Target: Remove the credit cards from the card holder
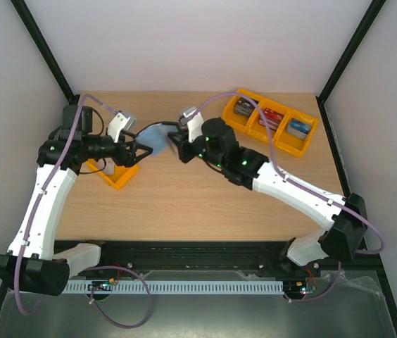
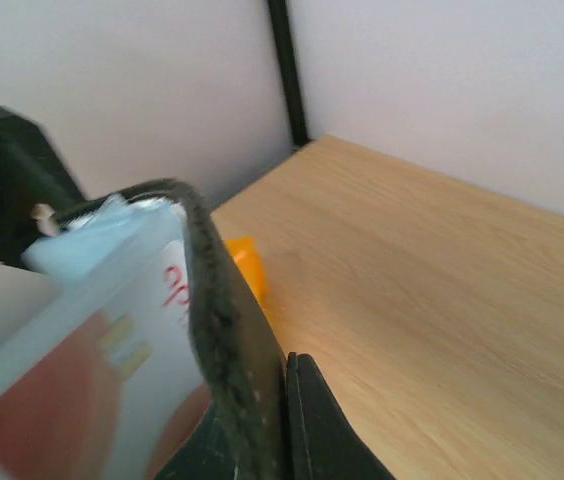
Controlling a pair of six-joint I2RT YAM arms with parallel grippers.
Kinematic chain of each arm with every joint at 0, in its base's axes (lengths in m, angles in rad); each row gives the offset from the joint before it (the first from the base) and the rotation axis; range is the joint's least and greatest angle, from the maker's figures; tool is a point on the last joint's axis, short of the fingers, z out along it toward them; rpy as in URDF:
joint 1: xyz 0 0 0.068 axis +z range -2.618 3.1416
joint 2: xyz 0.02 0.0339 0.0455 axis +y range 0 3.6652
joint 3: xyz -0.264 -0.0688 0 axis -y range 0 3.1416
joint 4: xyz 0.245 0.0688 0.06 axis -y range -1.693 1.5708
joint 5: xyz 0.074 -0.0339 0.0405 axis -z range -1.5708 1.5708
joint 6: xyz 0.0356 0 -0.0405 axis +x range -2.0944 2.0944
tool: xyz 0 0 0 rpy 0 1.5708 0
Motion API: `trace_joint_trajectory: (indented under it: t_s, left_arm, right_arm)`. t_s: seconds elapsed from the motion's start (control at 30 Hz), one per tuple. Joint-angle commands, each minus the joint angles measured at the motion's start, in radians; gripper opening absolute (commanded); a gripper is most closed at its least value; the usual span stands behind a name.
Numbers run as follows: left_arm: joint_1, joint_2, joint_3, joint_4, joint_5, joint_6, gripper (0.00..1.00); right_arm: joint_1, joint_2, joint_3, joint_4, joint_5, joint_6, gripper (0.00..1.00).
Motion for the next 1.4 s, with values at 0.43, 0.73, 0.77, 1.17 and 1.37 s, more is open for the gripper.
trace_joint_trajectory:
  t_s: [0.43,0.73,0.77,1.17,1.37]
  left_arm:
    - [0.059,-0.037,-0.115,0.109,0.047,-0.116,0.99]
    - [0.06,-0.037,-0.147,0.139,0.066,-0.145,0.99]
    - [0.059,-0.038,-0.146,0.139,0.069,-0.144,0.99]
    - [0.074,-0.048,-0.112,0.064,0.216,-0.055,0.96]
    - [0.081,-0.054,-0.067,-0.051,0.367,0.075,0.49]
  right_arm:
    - [-0.071,0.184,0.357,-0.559,0.267,0.01,0.02]
    - [-0.088,0.03,0.207,-0.303,-0.289,-0.035,0.02]
    - [-0.092,0.018,0.194,-0.272,-0.331,-0.034,0.02]
    - [-0.149,-0.047,0.127,-0.172,-0.623,-0.037,0.02]
    - [-0.155,-0.063,0.109,-0.165,-0.666,-0.057,0.02]
